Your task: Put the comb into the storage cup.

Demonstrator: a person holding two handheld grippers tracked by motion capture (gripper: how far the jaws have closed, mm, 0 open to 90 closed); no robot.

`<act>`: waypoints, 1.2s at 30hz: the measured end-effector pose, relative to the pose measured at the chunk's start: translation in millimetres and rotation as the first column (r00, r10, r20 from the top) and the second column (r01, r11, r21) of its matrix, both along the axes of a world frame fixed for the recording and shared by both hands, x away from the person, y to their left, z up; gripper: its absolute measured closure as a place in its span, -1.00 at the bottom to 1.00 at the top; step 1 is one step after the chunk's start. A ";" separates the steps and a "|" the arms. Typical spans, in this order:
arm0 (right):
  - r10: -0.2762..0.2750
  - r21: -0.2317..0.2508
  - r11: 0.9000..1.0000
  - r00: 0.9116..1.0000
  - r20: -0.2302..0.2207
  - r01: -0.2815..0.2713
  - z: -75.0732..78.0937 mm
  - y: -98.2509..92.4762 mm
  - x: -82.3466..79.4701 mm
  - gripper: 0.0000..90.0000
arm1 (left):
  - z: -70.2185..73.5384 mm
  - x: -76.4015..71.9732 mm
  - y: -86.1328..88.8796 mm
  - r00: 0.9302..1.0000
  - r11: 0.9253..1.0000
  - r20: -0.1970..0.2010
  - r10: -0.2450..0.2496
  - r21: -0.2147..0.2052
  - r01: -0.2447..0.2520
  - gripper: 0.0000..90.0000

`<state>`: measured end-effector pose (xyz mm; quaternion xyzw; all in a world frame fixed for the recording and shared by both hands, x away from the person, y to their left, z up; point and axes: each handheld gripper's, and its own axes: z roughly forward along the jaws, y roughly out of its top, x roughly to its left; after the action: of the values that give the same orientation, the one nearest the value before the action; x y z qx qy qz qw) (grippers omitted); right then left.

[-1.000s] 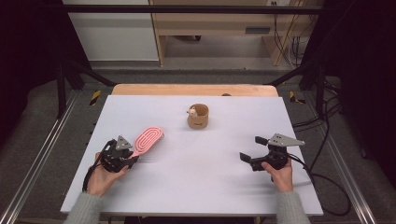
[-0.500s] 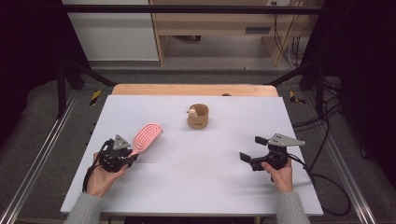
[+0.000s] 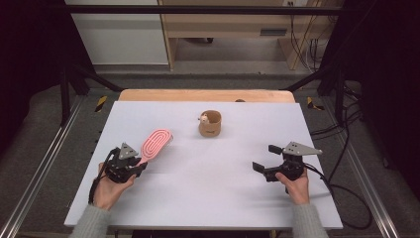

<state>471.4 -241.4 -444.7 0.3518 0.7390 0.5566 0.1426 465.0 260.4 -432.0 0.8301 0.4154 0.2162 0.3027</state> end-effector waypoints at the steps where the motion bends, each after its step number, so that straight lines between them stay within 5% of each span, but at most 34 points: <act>1: 0.002 -0.001 1.000 1.000 0.001 -0.002 0.3 0.6 -0.1 -0.99 | 0.4 -0.4 -0.7 1.000 1.000 0.004 0.002 0.000 -0.002 0.54; 36: 0.014 0.016 1.000 1.000 0.014 -0.014 14.1 27.6 -4.6 -0.99 | 7.1 -9.6 -19.9 0.999 0.999 0.052 -0.008 -0.034 0.010 0.55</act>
<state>466.8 -213.8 -430.6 0.3440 0.7360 0.5659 0.1408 455.4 240.5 -424.9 0.8208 0.4074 0.2290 0.3285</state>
